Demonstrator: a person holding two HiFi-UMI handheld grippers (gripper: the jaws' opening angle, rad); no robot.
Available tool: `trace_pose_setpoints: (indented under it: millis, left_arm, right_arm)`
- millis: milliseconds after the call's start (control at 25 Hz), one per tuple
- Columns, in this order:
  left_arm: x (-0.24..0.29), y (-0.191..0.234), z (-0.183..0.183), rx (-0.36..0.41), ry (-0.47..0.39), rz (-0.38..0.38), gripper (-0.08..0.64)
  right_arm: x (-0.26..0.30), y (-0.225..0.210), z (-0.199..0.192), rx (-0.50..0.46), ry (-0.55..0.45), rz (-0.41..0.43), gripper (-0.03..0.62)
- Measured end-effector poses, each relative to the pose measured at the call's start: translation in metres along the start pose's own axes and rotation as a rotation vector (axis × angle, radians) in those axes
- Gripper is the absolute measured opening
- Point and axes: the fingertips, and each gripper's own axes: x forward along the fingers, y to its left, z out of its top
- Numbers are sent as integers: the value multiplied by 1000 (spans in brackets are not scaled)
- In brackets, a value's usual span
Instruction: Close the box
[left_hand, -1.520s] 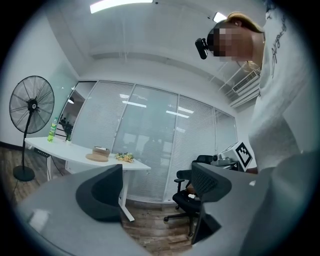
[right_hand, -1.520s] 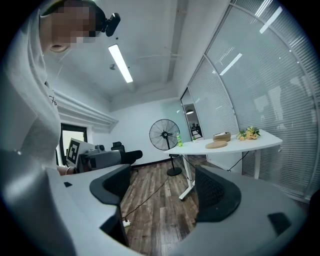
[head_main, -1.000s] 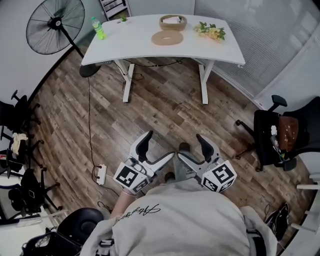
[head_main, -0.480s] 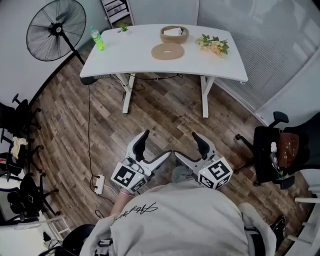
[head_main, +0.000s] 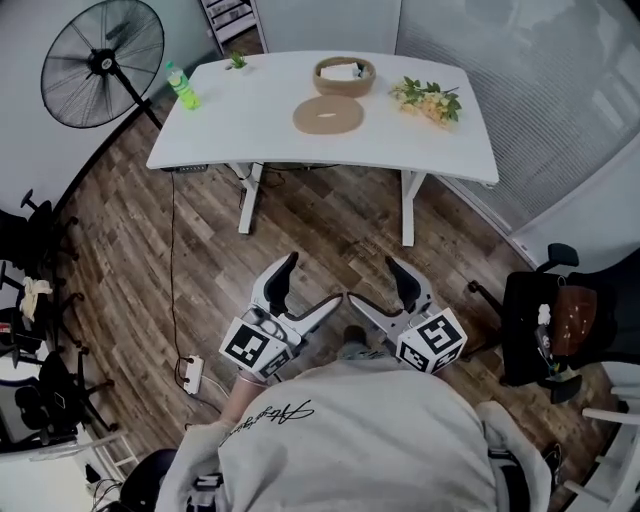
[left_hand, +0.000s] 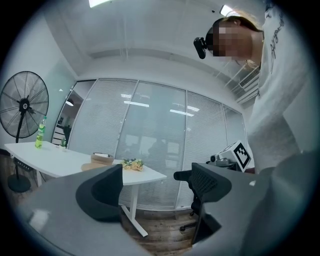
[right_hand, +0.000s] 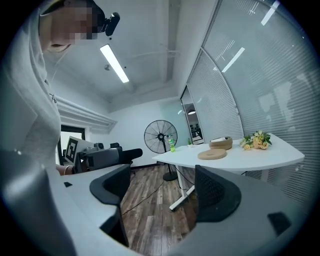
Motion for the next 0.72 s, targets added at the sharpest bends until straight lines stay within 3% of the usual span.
trace_pose_setpoints:
  millis: [360, 720]
  left_arm:
    - [52, 14, 4, 12, -16, 29, 417]
    - [47, 28, -1, 16, 11, 68, 417]
  right_arm:
    - [9, -49, 8, 2, 4, 43, 387]
    - [28, -56, 14, 4, -9, 86, 385]
